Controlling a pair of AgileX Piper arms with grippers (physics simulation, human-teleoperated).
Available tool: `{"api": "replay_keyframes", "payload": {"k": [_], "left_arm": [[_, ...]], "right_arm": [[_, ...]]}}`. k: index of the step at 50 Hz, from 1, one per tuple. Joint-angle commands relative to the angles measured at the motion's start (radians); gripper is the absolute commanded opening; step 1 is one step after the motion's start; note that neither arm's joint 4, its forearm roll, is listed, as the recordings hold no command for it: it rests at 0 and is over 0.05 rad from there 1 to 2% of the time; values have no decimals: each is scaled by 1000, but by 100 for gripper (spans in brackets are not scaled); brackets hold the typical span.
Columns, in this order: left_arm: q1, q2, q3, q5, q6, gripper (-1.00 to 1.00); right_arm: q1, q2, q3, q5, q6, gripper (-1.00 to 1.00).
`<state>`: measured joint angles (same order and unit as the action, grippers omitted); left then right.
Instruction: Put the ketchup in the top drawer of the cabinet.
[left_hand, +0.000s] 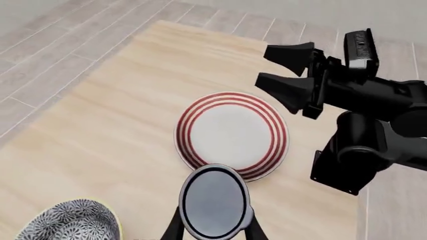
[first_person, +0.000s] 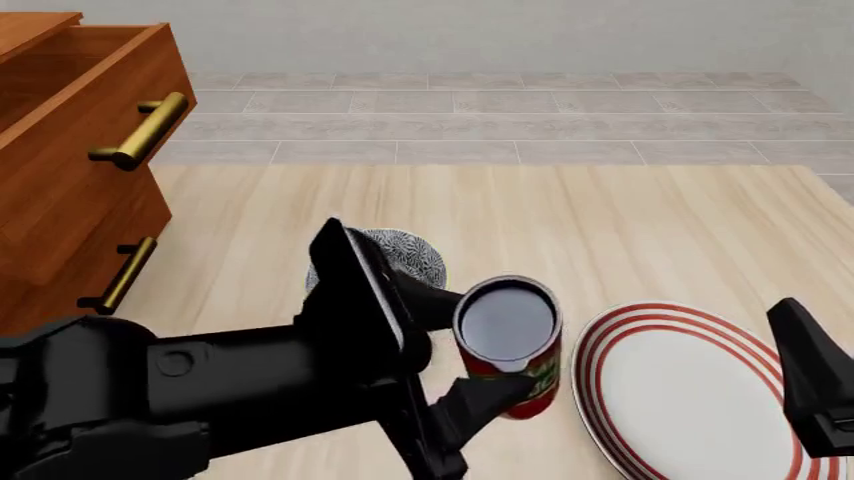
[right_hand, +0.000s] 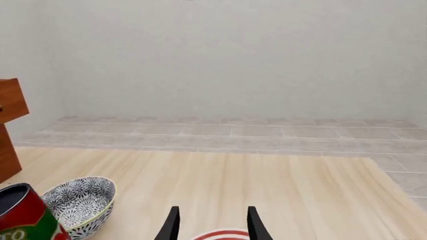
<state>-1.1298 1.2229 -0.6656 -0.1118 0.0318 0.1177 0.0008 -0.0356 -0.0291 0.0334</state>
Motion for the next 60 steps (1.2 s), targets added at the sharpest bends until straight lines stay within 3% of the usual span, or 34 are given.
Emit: {"api": "replay_keyframes", "payload": {"k": [1,5,10,21,23,26,29,31,34,38,52,60], "left_arm": [[43,-111,-18,82,4,-100],[36,-147,-22,99,33,-100],[83,-206,-34,159,-26,-100],[116,-312,-45,243,-10,-100],[113,-336,-38,249,48,-100],[163,-366,-53,298,-15,-100],[169,-378,-76,334,-4,-100],[196,-391,-94,373,-60,-100],[198,-409,-125,412,-20,-100],[226,-435,-155,465,-45,-100],[260,-479,-370,763,-15,-100],[354,-489,-432,886,14,-100]], "right_arm": [[-8,-1,21,-25,5,100],[-7,-1,22,-24,4,100],[-5,-1,19,-24,7,100],[-3,0,-5,-4,12,100],[-3,0,-6,-2,12,100],[-4,0,-9,0,16,100],[-4,0,-14,5,17,100],[-9,0,-20,9,19,100],[-14,0,-21,8,19,100],[-16,0,-18,5,17,100],[-13,0,-28,16,14,100],[-10,0,-30,21,16,100]]}}
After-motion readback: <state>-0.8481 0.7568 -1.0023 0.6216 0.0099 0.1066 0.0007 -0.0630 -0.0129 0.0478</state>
